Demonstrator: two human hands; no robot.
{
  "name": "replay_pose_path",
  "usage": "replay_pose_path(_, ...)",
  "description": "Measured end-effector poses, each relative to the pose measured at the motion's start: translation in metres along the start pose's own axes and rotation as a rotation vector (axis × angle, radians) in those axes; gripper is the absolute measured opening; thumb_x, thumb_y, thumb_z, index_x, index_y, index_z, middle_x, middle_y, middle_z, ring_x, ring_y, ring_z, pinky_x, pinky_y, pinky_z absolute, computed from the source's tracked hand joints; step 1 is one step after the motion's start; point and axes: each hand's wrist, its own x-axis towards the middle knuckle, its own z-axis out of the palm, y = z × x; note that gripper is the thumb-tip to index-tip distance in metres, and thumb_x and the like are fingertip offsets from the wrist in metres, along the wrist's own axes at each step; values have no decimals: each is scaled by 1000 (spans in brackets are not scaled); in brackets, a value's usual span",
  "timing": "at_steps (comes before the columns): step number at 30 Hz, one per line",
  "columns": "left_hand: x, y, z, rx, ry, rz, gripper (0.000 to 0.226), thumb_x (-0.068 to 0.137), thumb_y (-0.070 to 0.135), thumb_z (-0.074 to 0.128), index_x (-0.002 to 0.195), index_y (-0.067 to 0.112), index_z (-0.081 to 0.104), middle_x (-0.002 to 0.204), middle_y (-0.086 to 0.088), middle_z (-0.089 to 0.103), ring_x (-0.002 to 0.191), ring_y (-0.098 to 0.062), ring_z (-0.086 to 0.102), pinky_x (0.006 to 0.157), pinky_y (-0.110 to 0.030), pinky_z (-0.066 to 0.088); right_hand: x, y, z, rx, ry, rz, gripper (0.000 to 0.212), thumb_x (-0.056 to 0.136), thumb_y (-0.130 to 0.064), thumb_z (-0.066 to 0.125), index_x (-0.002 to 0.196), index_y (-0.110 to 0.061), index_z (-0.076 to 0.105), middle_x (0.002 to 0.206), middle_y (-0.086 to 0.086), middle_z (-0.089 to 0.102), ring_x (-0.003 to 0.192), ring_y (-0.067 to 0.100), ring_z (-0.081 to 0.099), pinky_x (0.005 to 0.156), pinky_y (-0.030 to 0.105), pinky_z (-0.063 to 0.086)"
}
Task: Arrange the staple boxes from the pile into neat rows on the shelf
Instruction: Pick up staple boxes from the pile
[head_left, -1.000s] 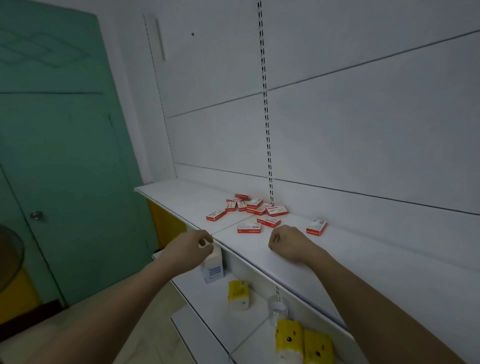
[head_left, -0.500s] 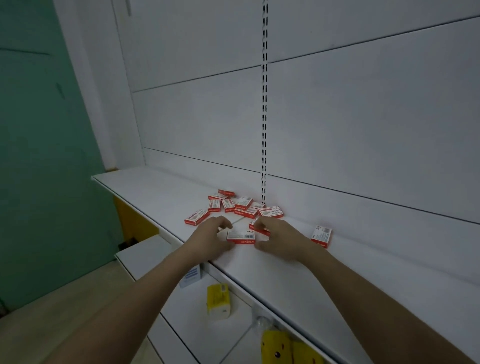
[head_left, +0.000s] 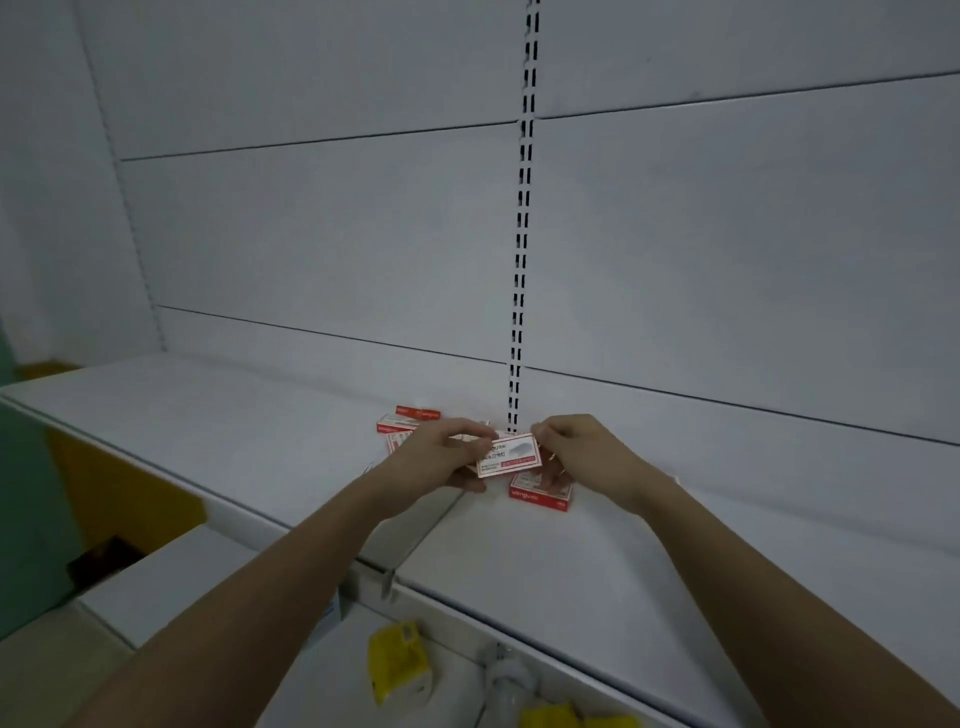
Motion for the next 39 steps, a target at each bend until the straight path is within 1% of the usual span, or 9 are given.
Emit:
replay_pose_path(5,28,-6,10,173,-120,150,46,72,7,81,114,22,66,106,4,71,95,-14,68,82,-28,57,-7,12,-5,119,158,127,37,102,-26,40,95,-1,66,83,15,71,57,21,64,61,34,57)
replay_pose_path(10,48,-8,38,255,-78,226,43,73,12,80,109,30,66,104,10,67,85,-11,68,72,-26,58,-18,23,-20,117,287,142,28,101,-23,40,104,-6,63,90,13,70,62,23,65,64,35,58)
replay_pose_path(12,53,-10,47,196,-52,237,45,74,13,80,114,27,65,96,7,69,72,-7,68,64,-20,56,-19,26,-28,3,310,74,22,98,-28,49,116,-20,58,102,3,67,71,19,67,66,28,59)
replay_pose_path(15,58,-7,57,97,-5,264,48,77,12,77,121,24,63,95,2,71,66,-4,66,63,-20,56,-17,28,-39,-305,267,-30,43,85,-29,69,125,-32,53,113,-15,56,81,8,61,66,11,50)
replay_pose_path(21,56,-11,40,144,179,325,39,90,18,63,126,29,55,114,14,62,94,-5,60,68,-15,52,-5,45,-35,-435,406,-160,37,80,-19,74,115,-20,62,107,-6,58,84,-2,54,69,8,45)
replay_pose_path(26,62,-27,6,321,510,256,28,92,7,56,117,19,60,114,0,64,97,-9,56,74,-16,43,-14,60,-42,-283,530,-55,31,79,-13,74,107,-21,63,97,-7,54,72,9,60,45,5,40)
replay_pose_path(29,65,-34,13,560,429,199,29,92,28,59,121,26,59,122,1,60,105,-12,50,84,-25,44,-17,64,-42,-189,506,-4,30,79,-16,76,101,-28,59,95,-11,53,68,10,62,39,6,38)
replay_pose_path(32,64,-40,19,875,271,125,48,86,45,62,131,30,53,137,1,48,128,-22,36,106,-41,34,-15,65,-39,-262,474,22,32,78,-17,77,106,-23,62,100,-5,54,71,11,62,51,11,48)
replay_pose_path(39,63,-42,16,767,309,27,56,82,43,69,132,24,53,138,-4,46,130,-25,34,108,-38,29,-16,66,-37,-342,440,51,35,78,-21,77,110,-20,64,103,-3,56,69,12,63,62,18,49)
